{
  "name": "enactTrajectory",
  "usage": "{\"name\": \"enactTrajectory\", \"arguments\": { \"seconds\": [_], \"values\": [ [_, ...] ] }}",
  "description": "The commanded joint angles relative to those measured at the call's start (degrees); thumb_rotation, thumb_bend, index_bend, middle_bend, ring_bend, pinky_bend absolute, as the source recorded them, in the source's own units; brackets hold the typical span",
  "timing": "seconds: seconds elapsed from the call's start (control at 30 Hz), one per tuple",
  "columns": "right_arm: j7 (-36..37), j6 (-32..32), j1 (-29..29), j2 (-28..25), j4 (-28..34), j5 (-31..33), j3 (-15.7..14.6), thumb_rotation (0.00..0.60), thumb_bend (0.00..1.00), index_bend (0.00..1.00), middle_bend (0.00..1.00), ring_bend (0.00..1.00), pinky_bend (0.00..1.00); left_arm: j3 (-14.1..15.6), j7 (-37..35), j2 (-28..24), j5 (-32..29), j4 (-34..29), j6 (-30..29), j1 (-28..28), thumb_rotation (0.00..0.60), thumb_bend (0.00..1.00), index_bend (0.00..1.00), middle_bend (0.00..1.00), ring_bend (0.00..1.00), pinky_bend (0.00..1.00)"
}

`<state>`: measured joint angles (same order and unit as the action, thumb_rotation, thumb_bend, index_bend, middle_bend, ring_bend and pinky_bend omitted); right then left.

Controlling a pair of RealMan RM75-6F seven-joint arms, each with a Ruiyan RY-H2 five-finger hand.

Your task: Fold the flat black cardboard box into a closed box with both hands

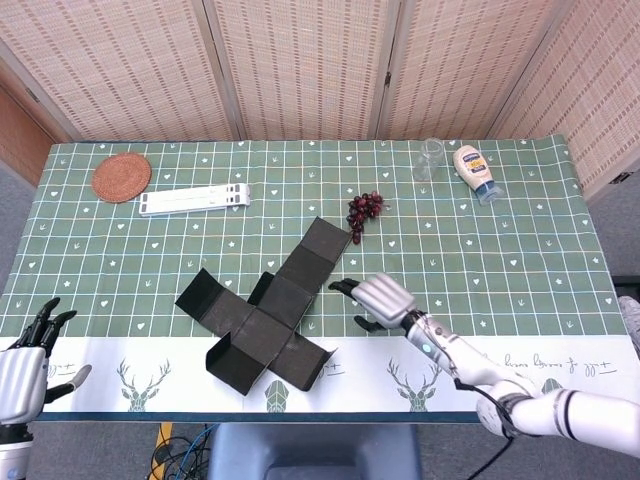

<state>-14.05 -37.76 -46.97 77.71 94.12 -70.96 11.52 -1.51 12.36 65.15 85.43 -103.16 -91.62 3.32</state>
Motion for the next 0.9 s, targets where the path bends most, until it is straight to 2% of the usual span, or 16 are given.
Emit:
{"name": "enactTrajectory", "arguments": {
  "seconds": [0.03, 0.33, 0.53, 0.77, 0.9],
  "values": [
    [-2.07, 4.02, -4.66, 4.17, -4.33, 4.34, 1.31, 0.600, 0.50, 0.10, 0.19, 0.80, 1.00, -0.03, 0.22, -0.09, -0.02, -0.33, 0.12, -0.16, 0.600, 0.14, 0.20, 0.10, 0.25, 0.52],
    [-1.09, 8.83, -11.82, 11.01, -11.81, 10.43, 1.47, 0.600, 0.53, 0.09, 0.18, 0.80, 1.00, -0.20, 0.41, 0.26, -0.28, -0.47, 1.08, -0.23, 0.600, 0.14, 0.20, 0.10, 0.25, 0.52],
    [-0.49, 9.52, -13.24, 11.34, -12.38, 11.43, -0.39, 0.600, 0.54, 0.09, 0.22, 0.80, 1.00, -0.30, -0.24, 0.29, -0.48, -0.25, 1.49, -0.38, 0.600, 0.14, 0.20, 0.10, 0.25, 0.52],
    [-3.21, 6.59, -14.34, 12.23, -12.91, 14.44, -2.80, 0.600, 0.54, 0.10, 0.26, 0.80, 1.00, -0.48, -0.76, 0.70, -0.49, 0.42, 1.92, -0.38, 0.600, 0.14, 0.20, 0.10, 0.25, 0.52],
    [-5.85, 4.40, -15.40, 13.66, -13.33, 16.63, -3.68, 0.600, 0.54, 0.18, 0.30, 0.80, 1.00, -0.53, -1.05, 0.66, -0.36, 0.59, 1.98, -0.45, 0.600, 0.14, 0.20, 0.10, 0.25, 0.52]
  ]
}}
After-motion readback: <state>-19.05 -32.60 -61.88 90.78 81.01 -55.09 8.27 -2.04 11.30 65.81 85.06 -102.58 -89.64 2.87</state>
